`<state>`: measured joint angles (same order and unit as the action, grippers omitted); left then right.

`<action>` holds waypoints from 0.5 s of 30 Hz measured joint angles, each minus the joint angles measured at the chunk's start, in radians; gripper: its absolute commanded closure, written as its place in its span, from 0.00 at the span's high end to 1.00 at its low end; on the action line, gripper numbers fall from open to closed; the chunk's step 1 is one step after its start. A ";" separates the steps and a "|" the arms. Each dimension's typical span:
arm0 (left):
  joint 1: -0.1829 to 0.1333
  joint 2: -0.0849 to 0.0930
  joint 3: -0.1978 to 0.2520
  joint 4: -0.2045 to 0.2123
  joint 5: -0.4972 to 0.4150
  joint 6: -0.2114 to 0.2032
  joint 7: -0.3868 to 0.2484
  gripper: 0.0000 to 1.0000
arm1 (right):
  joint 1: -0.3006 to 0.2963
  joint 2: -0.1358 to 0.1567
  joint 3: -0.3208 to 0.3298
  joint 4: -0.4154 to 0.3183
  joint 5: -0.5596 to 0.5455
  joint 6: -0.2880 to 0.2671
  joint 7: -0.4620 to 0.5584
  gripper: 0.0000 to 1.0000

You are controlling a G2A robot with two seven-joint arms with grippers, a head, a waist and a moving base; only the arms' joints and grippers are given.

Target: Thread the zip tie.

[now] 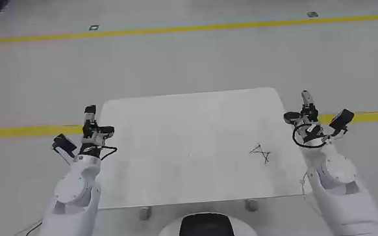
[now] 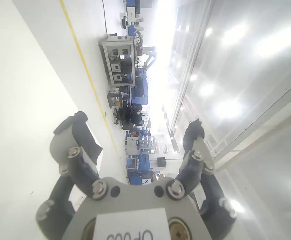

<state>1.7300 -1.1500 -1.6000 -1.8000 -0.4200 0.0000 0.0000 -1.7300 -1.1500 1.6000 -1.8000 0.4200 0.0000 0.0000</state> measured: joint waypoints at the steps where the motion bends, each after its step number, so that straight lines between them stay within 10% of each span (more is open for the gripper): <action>1: 0.000 0.000 0.000 0.000 0.000 0.000 0.000 0.78 | 0.000 0.000 0.000 0.000 0.000 0.000 0.000 1.00; 2: 0.000 0.000 0.000 0.000 0.000 0.000 0.000 1.00 | 0.000 0.000 0.000 0.000 0.000 0.000 0.000 0.78; 3: 0.000 0.000 0.000 0.000 0.000 0.000 0.000 0.78 | 0.000 0.000 0.000 0.000 0.000 0.000 0.000 1.00; 4: 0.000 0.000 0.000 0.000 0.000 0.000 0.000 1.00 | 0.000 0.000 0.000 0.000 0.000 0.000 0.000 1.00; 5: 0.000 0.000 0.000 0.000 0.000 0.000 0.000 0.78 | 0.000 0.000 0.000 0.000 0.000 0.000 0.000 0.78; 6: 0.000 0.000 0.000 0.000 0.000 0.000 0.000 1.00 | 0.000 0.000 0.000 0.000 0.000 0.000 0.000 1.00; 7: 0.000 0.000 0.000 0.000 0.000 0.000 0.000 1.00 | 0.000 0.000 0.000 0.000 0.000 0.000 0.000 0.78; 8: 0.000 0.000 0.000 0.000 0.000 0.000 0.000 0.78 | 0.000 0.000 0.000 0.000 0.000 0.000 0.000 1.00; 9: 0.000 0.000 0.000 0.000 0.000 0.000 0.000 0.78 | 0.000 0.000 0.000 0.000 0.000 0.000 0.000 1.00; 10: 0.000 0.000 0.000 0.000 0.000 0.000 0.000 1.00 | 0.000 0.000 0.000 0.000 0.000 0.000 0.000 1.00; 11: 0.000 0.000 0.000 0.000 0.000 0.000 0.000 0.78 | 0.000 0.000 0.000 0.000 0.000 0.000 0.000 1.00; 12: 0.000 0.000 0.000 0.000 0.000 0.000 0.000 1.00 | 0.000 0.000 0.000 0.000 0.000 0.000 0.000 0.78; 13: 0.000 0.000 0.000 0.000 0.000 0.000 0.000 0.78 | 0.000 0.000 0.000 0.000 0.000 0.000 0.000 1.00; 15: 0.000 0.000 0.000 0.000 0.000 0.000 0.000 0.78 | 0.000 0.000 0.000 0.000 0.000 0.000 0.000 1.00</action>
<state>1.7300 -1.1500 -1.6000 -1.8000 -0.4200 0.0000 0.0000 -1.7300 -1.1500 1.6000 -1.8000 0.4200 0.0000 0.0000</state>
